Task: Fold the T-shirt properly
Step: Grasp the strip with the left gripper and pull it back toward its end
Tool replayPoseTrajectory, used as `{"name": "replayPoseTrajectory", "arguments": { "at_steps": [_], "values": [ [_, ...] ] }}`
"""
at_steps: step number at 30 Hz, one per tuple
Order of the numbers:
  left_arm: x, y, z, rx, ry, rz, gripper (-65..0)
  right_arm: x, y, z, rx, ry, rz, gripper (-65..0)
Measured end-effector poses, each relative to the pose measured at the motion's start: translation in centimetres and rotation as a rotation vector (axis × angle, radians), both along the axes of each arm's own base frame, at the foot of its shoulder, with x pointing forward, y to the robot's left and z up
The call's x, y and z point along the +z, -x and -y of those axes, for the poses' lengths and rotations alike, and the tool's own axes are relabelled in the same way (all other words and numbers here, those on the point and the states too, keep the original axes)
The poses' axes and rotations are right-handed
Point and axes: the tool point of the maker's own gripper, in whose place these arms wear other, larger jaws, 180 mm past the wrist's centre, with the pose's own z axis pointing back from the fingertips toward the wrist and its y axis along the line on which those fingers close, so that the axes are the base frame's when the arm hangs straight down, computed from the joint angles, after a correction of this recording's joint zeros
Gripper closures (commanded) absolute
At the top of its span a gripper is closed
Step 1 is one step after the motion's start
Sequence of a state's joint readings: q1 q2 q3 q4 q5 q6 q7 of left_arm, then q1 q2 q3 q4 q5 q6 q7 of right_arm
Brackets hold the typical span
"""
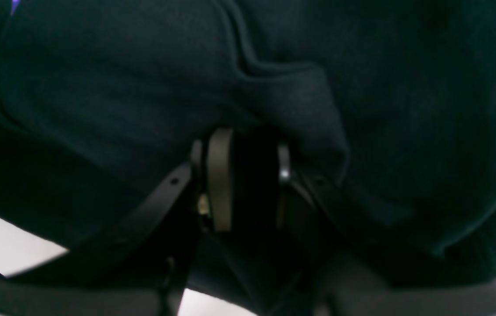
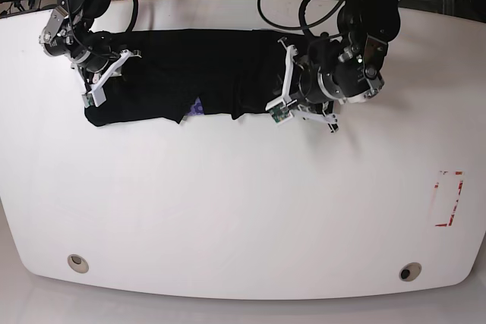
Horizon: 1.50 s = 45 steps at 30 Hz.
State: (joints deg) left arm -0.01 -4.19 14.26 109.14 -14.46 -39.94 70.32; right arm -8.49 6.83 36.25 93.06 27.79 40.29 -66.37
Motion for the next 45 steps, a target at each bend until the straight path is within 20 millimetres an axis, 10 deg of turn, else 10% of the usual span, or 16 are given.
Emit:
{"name": "replayPoseTrajectory", "arguments": {
  "at_steps": [11,20,26,38,45],
  "values": [
    [-4.1,-2.2,4.6,-0.042,0.025,-0.171,-11.4,0.0,-0.1,-0.5,-0.003,-0.009,0.004,-12.2],
    [-2.5,-2.0,8.3,-0.086,0.160,-0.130,-11.4,-0.1,-0.1,-0.5,-0.003,-0.009,0.004,-12.4],
    [0.5,-2.1,6.8,-0.039,0.193,-0.026,-11.4,0.1,-0.4,-0.5,-0.001,-0.008,0.008,-12.4],
    [-3.8,1.0,-6.3,0.209,-0.002,-0.109,-11.4,0.9,-0.8,-0.4,0.018,0.040,0.000,-16.5],
    [-3.6,0.3,-9.6,0.328,0.009,-0.101,-11.3,2.3,-1.6,-0.3,0.022,0.061,0.046,-24.7]
  ]
}}
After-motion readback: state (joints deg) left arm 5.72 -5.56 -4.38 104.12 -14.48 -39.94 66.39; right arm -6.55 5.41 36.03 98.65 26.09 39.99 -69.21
